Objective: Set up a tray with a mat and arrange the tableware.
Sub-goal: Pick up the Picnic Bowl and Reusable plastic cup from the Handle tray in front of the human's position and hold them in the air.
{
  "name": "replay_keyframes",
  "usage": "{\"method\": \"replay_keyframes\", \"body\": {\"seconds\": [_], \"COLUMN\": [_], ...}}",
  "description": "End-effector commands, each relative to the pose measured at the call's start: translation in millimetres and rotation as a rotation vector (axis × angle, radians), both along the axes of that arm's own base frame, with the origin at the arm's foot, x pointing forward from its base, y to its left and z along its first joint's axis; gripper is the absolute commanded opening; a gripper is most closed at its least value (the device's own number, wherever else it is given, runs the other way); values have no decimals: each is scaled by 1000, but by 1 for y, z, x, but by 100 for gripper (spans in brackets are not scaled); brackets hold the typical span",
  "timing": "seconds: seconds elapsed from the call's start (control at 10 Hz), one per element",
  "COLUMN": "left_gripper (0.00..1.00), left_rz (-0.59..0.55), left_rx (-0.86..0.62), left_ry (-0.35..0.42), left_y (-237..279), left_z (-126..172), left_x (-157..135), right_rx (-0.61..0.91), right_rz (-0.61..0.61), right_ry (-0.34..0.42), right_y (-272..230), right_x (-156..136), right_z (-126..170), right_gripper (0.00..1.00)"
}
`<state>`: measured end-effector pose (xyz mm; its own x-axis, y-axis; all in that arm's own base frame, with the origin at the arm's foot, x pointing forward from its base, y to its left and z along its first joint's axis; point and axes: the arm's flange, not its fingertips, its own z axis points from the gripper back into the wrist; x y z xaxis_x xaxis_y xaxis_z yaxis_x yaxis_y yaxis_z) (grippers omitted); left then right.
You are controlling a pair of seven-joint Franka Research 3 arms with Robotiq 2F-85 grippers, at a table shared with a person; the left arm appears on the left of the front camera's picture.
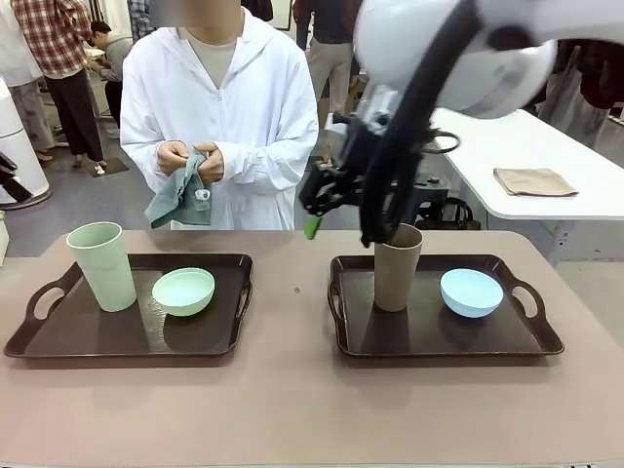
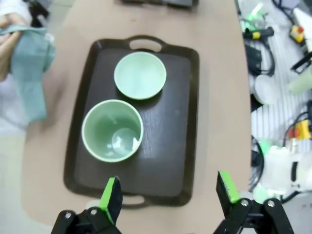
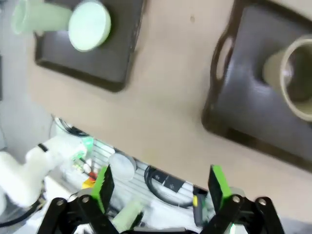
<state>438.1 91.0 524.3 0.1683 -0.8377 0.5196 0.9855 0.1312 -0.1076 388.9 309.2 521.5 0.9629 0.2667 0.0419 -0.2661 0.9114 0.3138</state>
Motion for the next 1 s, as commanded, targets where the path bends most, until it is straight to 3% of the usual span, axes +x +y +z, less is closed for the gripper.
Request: {"method": "replay_keyframes", "body": {"seconds": [0.0, 0.2, 0.4, 0.6, 0.7, 0.8, 0.9], "left_gripper": [100, 100, 100, 100, 100, 100, 100], "left_rz": [-72, -124, -121, -78, -15, -127, -127], "left_rx": [-75, -107, -129, -108, -104, -118, -118], "left_ry": [20, 51, 59, 44, 37, 65, 65], "left_y": [4, 3, -45, -102, -132, -79, -79], "left_z": [-15, -30, -38, -31, -17, -39, -39], "left_x": [25, 43, 51, 50, 42, 53, 53], "right_rx": [-101, -166, -215, -177, -189, -189, -189], "right_rz": [-90, -156, -159, -106, -136, -136, -136], "right_ry": [-76, -180, -173, -127, -181, -181, -181], "right_y": [45, 82, 102, 117, 93, 93, 93], "right_x": [44, 82, 108, 109, 102, 102, 102], "right_z": [-5, -26, -52, -63, -67, -67, -67], "right_gripper": [100, 100, 100, 100, 100, 100, 100]}}
